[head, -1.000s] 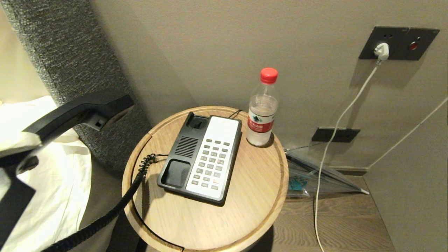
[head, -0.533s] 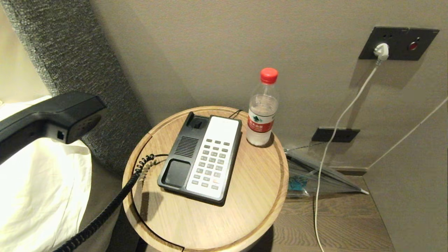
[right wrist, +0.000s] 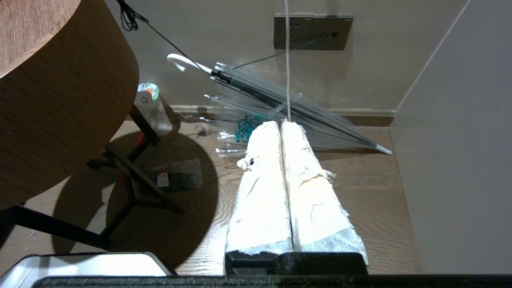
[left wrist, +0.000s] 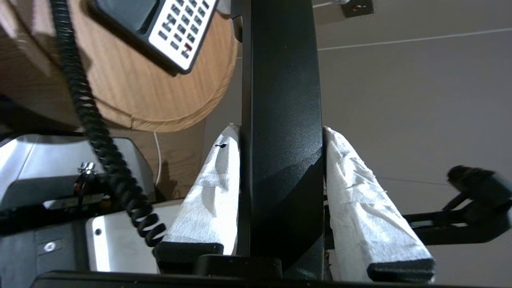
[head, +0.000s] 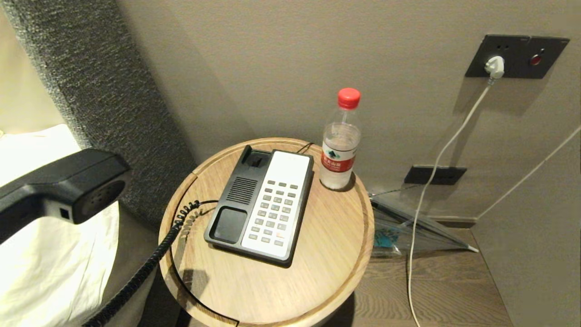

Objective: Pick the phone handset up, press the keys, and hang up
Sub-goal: Dial the number

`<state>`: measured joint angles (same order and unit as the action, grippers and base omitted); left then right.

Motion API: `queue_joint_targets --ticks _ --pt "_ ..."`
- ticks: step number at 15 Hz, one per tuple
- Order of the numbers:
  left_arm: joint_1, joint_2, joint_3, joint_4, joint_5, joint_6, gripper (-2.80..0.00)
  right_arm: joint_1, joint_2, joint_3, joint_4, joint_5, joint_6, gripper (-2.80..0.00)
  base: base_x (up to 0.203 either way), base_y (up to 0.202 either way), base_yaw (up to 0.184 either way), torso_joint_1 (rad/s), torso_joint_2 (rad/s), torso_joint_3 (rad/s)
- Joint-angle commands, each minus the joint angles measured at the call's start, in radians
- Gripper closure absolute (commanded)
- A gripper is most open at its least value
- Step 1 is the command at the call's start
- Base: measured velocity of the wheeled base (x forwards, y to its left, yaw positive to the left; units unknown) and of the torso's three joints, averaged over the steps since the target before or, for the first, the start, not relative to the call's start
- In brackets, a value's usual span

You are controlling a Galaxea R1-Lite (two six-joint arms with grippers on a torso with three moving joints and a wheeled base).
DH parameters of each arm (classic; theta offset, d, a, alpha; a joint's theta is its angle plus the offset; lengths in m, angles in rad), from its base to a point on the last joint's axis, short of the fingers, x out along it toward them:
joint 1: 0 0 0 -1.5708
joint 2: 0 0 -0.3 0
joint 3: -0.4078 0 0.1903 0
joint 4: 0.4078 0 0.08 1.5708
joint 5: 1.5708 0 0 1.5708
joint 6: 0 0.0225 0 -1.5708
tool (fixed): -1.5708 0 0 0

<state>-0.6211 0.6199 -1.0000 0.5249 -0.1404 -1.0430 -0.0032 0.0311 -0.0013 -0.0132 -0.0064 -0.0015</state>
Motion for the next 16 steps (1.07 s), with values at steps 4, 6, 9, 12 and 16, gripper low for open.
queue_joint_targets --ticks 4,6,9,12,16 --pt "0.000 -0.036 0.023 -0.026 -0.007 -0.004 0.00 0.000 0.000 0.000 -0.001 0.000 0.000 0.00 0.000 0.000 0.000 0.000 0.00 0.000" --pt "-0.001 -0.044 0.054 -0.121 -0.049 -0.010 0.00 0.000 0.000 0.001 -0.001 0.000 0.000 0.00 0.000 0.000 0.000 0.000 0.00 0.000" --pt "0.000 -0.054 0.092 -0.194 -0.117 -0.014 0.00 0.000 0.000 0.001 -0.001 0.000 0.000 0.00 0.000 0.000 0.000 0.000 0.00 0.000" --pt "0.000 -0.056 0.106 -0.197 -0.115 -0.014 0.00 0.000 0.000 0.000 -0.001 0.000 0.000 0.00 0.000 0.000 0.000 0.000 0.00 0.000" --pt "0.000 -0.058 0.101 -0.198 -0.107 -0.020 0.00 0.000 0.000 0.000 -0.001 0.000 0.000 0.00 0.000 0.000 0.000 0.000 0.00 0.000"
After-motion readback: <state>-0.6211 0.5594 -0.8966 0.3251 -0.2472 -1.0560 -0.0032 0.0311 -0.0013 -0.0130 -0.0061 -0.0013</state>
